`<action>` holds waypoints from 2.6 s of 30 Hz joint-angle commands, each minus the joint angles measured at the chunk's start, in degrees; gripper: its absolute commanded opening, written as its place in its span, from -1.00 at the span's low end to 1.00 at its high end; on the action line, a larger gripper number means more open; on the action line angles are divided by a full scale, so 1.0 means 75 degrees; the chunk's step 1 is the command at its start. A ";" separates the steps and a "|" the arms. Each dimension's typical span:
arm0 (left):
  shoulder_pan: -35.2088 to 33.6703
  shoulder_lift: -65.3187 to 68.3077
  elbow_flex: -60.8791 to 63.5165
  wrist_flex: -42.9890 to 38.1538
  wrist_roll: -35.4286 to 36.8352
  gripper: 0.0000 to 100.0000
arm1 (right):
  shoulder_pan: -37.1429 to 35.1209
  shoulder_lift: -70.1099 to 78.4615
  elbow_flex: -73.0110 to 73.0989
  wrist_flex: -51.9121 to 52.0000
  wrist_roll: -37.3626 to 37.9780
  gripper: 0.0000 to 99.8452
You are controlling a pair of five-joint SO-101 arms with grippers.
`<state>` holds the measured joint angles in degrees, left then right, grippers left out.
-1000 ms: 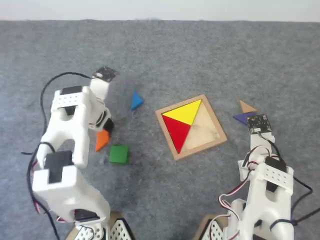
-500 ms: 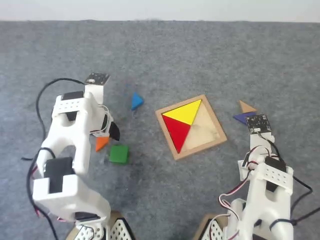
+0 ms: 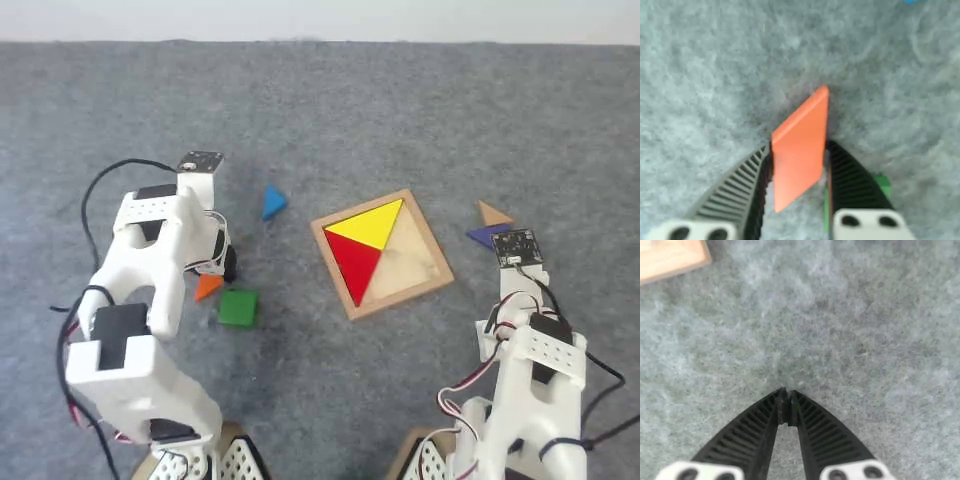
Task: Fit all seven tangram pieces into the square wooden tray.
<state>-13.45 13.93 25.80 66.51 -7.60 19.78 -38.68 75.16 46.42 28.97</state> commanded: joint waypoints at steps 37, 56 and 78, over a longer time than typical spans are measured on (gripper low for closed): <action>0.5978 0.0774 -0.4624 -0.0012 0.6974 -0.98 | 0.0053 -0.0264 -0.0023 -0.0123 0.0023 -0.98; 0.6060 0.3200 -0.6382 -0.0680 0.7912 -0.89 | 0.0053 -0.0264 -0.0023 -0.0123 0.0023 -0.98; 0.5404 0.2637 -0.6746 -0.0246 0.7631 -0.66 | 0.0041 -0.0264 -0.0012 -0.0123 0.0023 -0.98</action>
<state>30.33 38.81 -19.82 62.46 53.32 19.78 -38.68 75.25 46.42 28.97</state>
